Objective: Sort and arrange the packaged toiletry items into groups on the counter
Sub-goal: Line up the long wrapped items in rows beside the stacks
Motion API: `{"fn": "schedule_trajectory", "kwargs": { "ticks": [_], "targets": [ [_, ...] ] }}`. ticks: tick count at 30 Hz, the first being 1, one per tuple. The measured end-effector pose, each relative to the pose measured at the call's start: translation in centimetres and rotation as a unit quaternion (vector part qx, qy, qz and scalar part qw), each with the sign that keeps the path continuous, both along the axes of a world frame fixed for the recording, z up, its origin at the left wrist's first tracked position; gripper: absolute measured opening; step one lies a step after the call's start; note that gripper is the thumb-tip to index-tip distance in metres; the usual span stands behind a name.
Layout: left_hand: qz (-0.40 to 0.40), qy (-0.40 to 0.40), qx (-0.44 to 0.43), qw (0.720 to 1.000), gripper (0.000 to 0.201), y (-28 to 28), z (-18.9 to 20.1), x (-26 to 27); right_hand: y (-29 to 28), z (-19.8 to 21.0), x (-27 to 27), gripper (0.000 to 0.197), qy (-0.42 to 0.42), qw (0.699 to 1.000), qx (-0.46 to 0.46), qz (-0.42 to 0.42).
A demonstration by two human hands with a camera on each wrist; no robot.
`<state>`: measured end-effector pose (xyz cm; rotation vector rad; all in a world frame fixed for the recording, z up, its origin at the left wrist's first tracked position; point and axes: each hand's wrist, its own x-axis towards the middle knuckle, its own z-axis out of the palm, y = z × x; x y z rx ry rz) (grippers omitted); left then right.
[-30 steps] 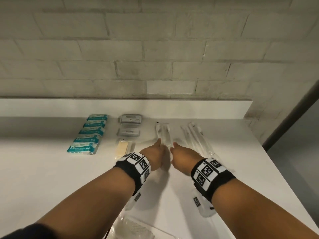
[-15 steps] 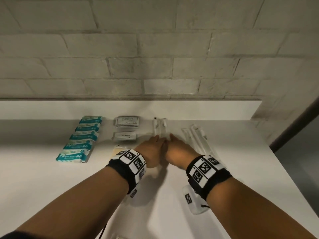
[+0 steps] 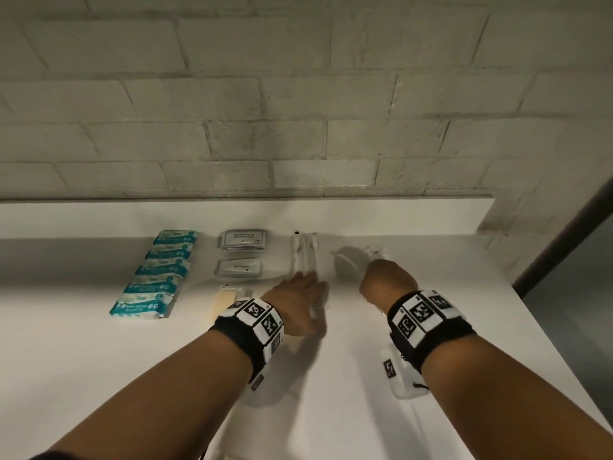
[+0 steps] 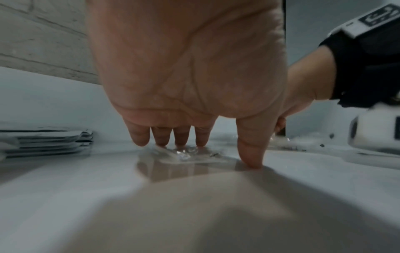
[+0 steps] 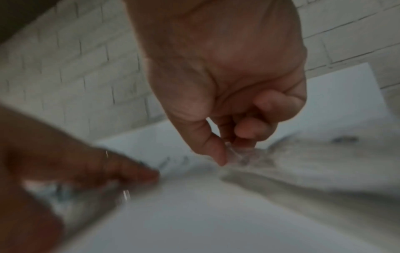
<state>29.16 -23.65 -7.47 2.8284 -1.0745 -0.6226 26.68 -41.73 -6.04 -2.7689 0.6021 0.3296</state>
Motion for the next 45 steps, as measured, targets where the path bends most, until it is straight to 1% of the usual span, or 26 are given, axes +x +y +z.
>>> {"fn": "schedule_trajectory", "kwargs": {
  "ticks": [1,3,5,6,7,8,9,11,12,14,17,19,21,22,24,26,28,29,31,32,34,36,38,41,44,45],
  "targets": [
    [0.004,0.002,-0.001,1.0,0.081,0.0,0.0,0.0,0.1,0.9,0.2,0.037,-0.029,1.0,0.009,0.007],
    [0.008,0.012,0.009,1.0,0.085,0.1,0.0,0.0,0.3,3.1,0.9,0.025,-0.12,0.991,0.018,0.056],
    [0.009,0.017,0.022,1.0,0.09,0.0,-0.3,0.2,0.4,4.9,1.1,0.016,-0.221,0.965,-0.01,0.14],
    [0.012,0.019,0.023,0.999,0.092,0.1,-0.4,0.3,0.3,5.3,1.0,0.017,-0.251,0.949,-0.039,0.185],
    [0.016,0.023,0.02,0.999,0.092,0.1,-0.5,0.3,0.1,5.2,0.9,0.022,-0.253,0.938,-0.072,0.224],
    [0.016,0.022,0.014,1.0,0.091,0.0,-0.5,0.4,-0.3,4.7,0.6,0.03,-0.231,0.935,-0.098,0.251],
    [0.013,0.021,0.012,1.0,0.089,0.1,-0.5,0.3,-0.7,3.8,0.2,0.04,-0.188,0.94,-0.105,0.267],
    [0.008,0.025,0.009,1.0,0.09,0.2,-0.4,0.3,-1.5,1.5,-0.3,0.051,-0.078,0.962,-0.078,0.249],
    [0.007,0.029,0.011,0.999,0.092,0.2,-0.5,0.4,-1.8,0.5,-0.5,0.05,-0.039,0.973,-0.061,0.221],
    [0.009,0.032,0.016,0.999,0.092,0.3,-0.6,0.6,-1.8,-0.9,-0.3,0.041,-0.001,0.981,-0.059,0.183],
    [0.01,0.03,0.012,0.999,0.088,0.1,-0.1,0.2,-0.5,-1.6,-0.2,0.028,-0.006,0.979,-0.079,0.187],
    [0.015,0.029,0.0,0.999,0.078,-0.2,0.5,-0.2,0.6,-2.0,-0.1,0.026,-0.006,0.979,-0.071,0.189],
    [0.023,0.035,-0.002,0.999,0.071,-0.3,0.9,-0.4,1.6,-2.6,0.2,0.027,-0.011,0.983,-0.074,0.169],
    [0.024,0.036,0.003,0.999,0.071,-0.3,1.0,-0.5,2.0,-2.8,0.6,0.027,-0.026,0.986,-0.076,0.145],
    [0.023,0.032,0.016,0.999,0.077,-0.4,1.1,-0.5,2.3,-3.1,1.2,0.03,-0.045,0.996,-0.056,0.059],
    [0.027,0.027,0.02,0.999,0.08,-0.5,1.1,-0.5,2.3,-3.1,1.7,0.027,-0.014,1.0,-0.003,-0.017],
    [0.027,0.024,0.017,0.999,0.078,-0.5,1.2,-0.7,1.9,-2.9,2.1,0.025,0.009,0.996,0.064,-0.057],
    [0.028,0.023,0.014,0.999,0.077,-0.5,1.2,-0.8,1.7,-2.7,2.1,0.026,0.0,0.993,0.089,-0.074],
    [0.036,0.021,-0.004,0.999,0.076,-0.3,1.2,-0.9,1.0,-2.3,2.1,0.035,-0.058,0.987,0.116,-0.097],
    [0.041,0.024,-0.011,0.999,0.076,-0.3,1.2,-0.9,0.7,-2.0,1.9,0.038,-0.09,0.986,0.103,-0.094],
    [0.038,0.03,-0.015,0.999,0.076,-0.2,1.2,-1.0,0.7,-1.7,1.1,0.038,-0.127,0.99,0.031,-0.046],
    [0.031,0.028,-0.006,0.999,0.078,-0.2,1.3,-1.1,1.1,-1.9,0.4,0.037,-0.112,0.992,-0.038,0.05],
    [0.029,0.034,0.001,0.999,0.074,-0.3,1.3,-1.0,1.8,-2.4,-0.1,0.04,-0.075,0.988,-0.045,0.128],
    [0.027,0.035,-0.003,0.999,0.061,-0.4,1.0,-0.6,2.7,-3.0,-0.1,0.05,-0.059,0.984,-0.035,0.167],
    [0.014,0.033,0.003,0.999,0.078,-0.6,0.8,-0.4,3.3,-2.9,-0.3,0.039,-0.067,0.982,-0.029,0.172],
    [0.014,0.026,0.004,1.0,0.085,-0.6,0.8,-0.3,3.1,-2.8,-0.4,0.036,-0.088,0.983,-0.037,0.157]
  ]
}}
